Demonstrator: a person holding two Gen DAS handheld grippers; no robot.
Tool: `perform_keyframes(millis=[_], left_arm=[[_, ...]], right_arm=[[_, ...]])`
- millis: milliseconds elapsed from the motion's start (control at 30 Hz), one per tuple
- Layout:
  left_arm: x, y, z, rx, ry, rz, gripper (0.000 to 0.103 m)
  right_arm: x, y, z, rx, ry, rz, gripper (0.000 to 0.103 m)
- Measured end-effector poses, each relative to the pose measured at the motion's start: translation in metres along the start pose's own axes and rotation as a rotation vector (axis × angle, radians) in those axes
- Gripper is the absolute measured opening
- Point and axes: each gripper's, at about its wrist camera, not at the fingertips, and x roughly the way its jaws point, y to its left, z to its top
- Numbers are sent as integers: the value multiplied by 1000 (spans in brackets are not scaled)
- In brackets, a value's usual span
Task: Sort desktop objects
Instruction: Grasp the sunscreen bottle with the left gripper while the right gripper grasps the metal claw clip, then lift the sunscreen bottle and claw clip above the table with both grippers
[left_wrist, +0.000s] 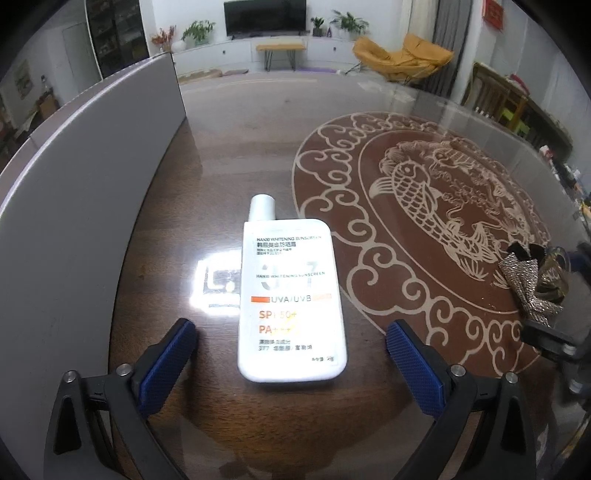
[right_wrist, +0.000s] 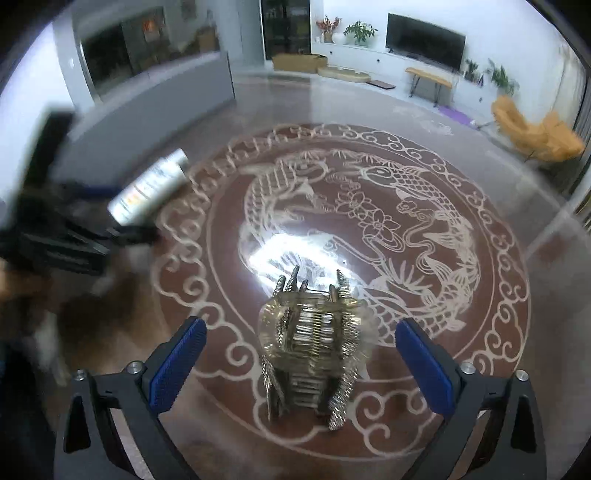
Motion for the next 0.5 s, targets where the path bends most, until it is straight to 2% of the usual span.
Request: perform_keyframes(millis=[33,67,100,167,267,500], left_arm=[[-5,3,-2,5,-33,4,64],[-10,7,-4,-7,-54,-3,53],[-14,11,-5,-27,-57,-9,50],[-24,18,-13,-70,-92,-31,50],[-41,18,-24,-98,-138,-39,50],[-101,7,-37,-150,-288,-89,50]], right_arm=[[3,3,-2,-1,8,-10,58],[0,0,-4,20,-4,12,57],[-4,-4,-6,60,-11,17,57],[-15,-8,-10,89,-41,-7,57],[-36,-13,-19,111,-87,9,57],[-70,-9,-21,56,-131,-19,56]])
